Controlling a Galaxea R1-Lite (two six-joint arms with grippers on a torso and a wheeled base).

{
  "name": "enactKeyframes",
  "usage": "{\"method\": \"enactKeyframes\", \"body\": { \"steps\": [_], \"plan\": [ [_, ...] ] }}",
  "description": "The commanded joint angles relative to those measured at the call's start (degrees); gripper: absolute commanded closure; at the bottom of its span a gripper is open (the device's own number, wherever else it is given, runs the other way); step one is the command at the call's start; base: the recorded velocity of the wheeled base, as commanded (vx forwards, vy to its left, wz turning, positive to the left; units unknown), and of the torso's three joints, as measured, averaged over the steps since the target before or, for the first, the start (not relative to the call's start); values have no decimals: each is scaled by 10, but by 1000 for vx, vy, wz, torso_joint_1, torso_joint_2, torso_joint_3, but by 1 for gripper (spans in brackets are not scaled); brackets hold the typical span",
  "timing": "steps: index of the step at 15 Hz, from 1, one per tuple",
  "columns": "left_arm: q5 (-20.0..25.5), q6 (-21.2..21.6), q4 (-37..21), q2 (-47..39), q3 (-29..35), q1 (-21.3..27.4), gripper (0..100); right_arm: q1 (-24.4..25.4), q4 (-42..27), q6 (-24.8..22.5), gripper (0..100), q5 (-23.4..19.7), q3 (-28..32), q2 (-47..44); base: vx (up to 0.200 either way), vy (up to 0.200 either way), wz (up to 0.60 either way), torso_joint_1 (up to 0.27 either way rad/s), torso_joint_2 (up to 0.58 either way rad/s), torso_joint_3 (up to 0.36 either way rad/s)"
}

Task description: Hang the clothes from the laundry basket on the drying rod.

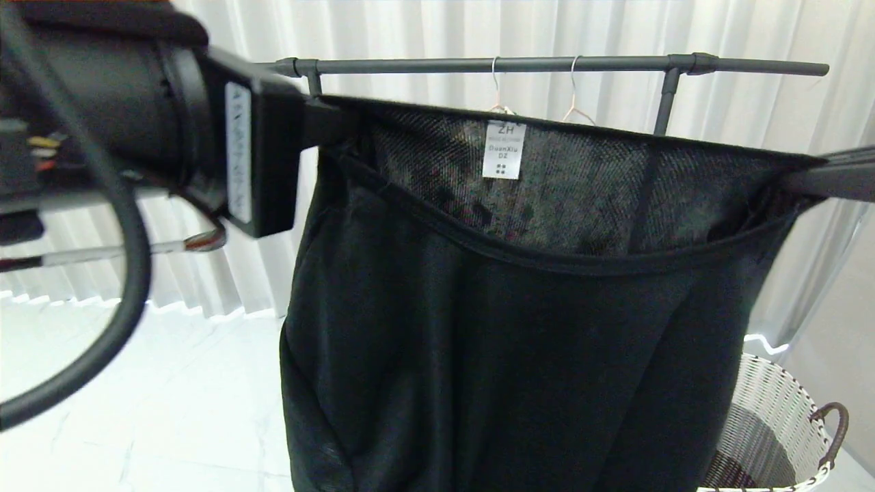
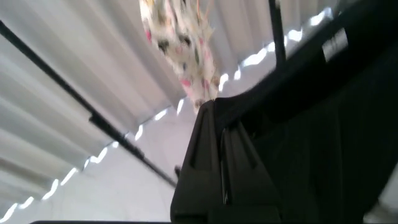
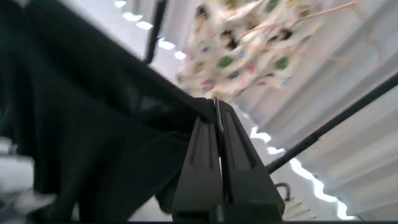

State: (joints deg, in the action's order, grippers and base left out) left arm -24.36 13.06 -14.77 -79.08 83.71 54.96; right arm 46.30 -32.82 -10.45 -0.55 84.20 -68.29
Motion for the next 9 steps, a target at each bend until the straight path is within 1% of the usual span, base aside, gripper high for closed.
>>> {"method": "enactKeyframes", "body": {
  "steps": [1, 2, 4, 9],
  "plan": [
    [17, 11, 73, -64, 7, -1, 100, 40, -38, 3, 100, -31, 1, 43, 0, 0, 0, 0, 0, 0],
    [33, 25, 98, -76, 10, -1, 100, 64, -58, 5, 100, -39, 1, 48, 0, 0, 0, 0, 0, 0],
    [54, 50, 104, -78, 8, -1, 100, 87, -62, 18, 100, -40, 0, 44, 0, 0, 0, 0, 0, 0],
    [54, 47, 104, -68, -7, -2, 100, 89, -60, 19, 100, -40, 0, 40, 0, 0, 0, 0, 0, 0]
  ]
}}
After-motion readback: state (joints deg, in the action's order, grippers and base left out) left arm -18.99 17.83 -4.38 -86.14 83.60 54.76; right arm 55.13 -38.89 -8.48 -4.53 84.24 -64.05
